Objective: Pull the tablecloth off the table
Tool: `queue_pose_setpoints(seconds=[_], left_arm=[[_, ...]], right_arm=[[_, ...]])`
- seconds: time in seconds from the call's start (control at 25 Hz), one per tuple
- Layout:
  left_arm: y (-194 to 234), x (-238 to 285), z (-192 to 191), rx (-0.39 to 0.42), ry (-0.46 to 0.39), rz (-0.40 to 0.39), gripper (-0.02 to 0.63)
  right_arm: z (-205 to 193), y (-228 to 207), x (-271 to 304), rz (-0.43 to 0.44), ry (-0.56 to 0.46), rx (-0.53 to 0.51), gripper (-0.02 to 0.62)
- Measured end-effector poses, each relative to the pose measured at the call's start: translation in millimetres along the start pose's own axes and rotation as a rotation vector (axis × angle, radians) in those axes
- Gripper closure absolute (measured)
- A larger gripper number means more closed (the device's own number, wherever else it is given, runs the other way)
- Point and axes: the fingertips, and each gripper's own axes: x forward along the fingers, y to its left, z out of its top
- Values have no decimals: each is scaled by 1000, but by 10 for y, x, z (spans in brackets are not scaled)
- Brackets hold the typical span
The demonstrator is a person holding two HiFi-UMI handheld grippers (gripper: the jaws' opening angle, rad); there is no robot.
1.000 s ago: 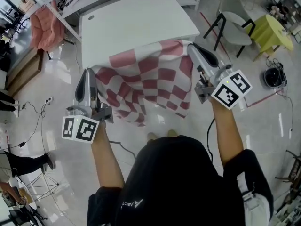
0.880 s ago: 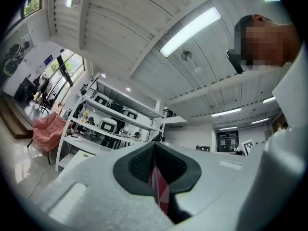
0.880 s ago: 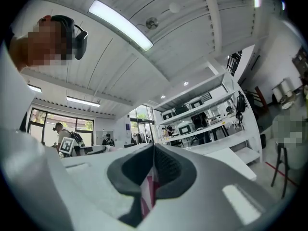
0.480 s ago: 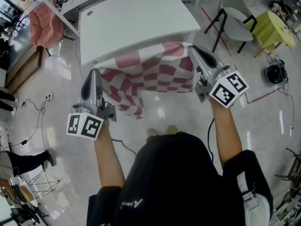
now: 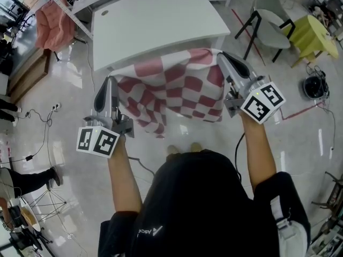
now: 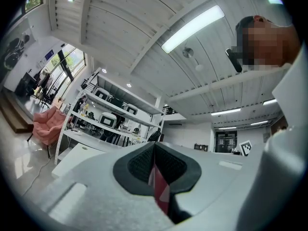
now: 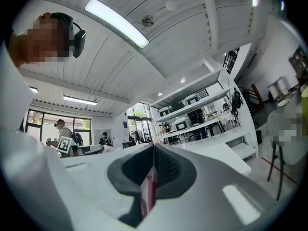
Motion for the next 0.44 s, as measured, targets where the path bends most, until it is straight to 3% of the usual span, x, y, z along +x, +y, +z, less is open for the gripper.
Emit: queue_pose_setpoints(seconds=[0.44], left_arm=[[11,26,-38,-9,5,7,597]], right_arm=[[-29,-29,15,2,7,8,589]])
